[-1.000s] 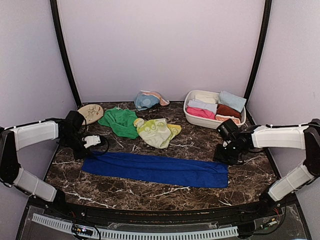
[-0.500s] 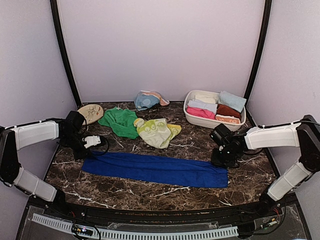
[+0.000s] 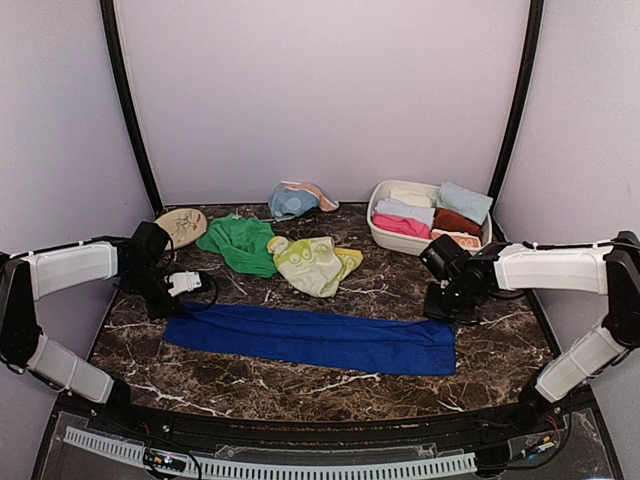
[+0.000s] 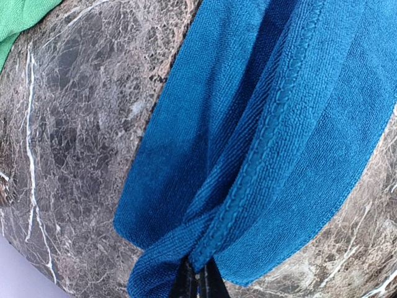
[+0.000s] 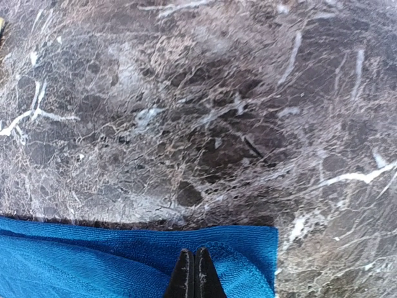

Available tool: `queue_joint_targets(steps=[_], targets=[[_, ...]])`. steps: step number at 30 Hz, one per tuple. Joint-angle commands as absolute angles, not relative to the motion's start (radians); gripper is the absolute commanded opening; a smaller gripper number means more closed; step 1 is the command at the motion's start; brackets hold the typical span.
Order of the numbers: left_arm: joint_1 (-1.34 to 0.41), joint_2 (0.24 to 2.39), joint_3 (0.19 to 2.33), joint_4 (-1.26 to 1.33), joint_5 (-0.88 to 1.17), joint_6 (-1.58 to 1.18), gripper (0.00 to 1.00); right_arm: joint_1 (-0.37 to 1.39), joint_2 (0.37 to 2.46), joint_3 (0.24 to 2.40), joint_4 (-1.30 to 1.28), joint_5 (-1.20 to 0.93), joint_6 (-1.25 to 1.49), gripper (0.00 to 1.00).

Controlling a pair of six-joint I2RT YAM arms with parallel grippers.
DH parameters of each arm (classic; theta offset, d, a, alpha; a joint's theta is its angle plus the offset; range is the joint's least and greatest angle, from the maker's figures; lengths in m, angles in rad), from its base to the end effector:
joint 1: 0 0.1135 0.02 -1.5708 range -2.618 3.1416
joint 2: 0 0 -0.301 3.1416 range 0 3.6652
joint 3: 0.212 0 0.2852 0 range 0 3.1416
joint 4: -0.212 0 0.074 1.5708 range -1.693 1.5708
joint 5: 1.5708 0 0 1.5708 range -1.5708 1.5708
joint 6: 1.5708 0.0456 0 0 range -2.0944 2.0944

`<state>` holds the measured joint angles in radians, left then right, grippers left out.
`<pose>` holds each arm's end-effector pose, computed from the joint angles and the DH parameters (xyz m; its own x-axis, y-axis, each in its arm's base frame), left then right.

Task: Roll the towels
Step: Smooth out the towel at the center of the board.

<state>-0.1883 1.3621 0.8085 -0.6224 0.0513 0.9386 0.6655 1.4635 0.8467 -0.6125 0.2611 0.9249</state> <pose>0.2671 -0.0533 0.2021 -0.3694 0.8906 -0.2655 0.8534 0.4381 0.2823 0.2350 0.1695 0.1892 -0.8682 0.2993 -0.3958 0.2738 0.9541 0.1210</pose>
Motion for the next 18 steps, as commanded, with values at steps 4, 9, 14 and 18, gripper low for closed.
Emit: queue_joint_targets(steps=[4, 9, 14, 18], targets=[[-0.191, 1.353, 0.858, -0.622, 0.009, 0.932, 0.00, 0.614, 1.408, 0.936, -0.706, 0.342, 0.862, 0.00], [-0.189, 1.355, 0.884, -0.621, 0.005, 0.925, 0.00, 0.574, 1.365, 0.939, -0.717, 0.340, 0.839, 0.00], [-0.190, 1.369, 0.900, -0.613, -0.005, 0.913, 0.00, 0.544, 1.343, 0.944, -0.701, 0.323, 0.821, 0.00], [-0.190, 1.387, 0.909, -0.577, -0.033, 0.901, 0.00, 0.532, 1.360, 0.972, -0.700, 0.313, 0.808, 0.00]])
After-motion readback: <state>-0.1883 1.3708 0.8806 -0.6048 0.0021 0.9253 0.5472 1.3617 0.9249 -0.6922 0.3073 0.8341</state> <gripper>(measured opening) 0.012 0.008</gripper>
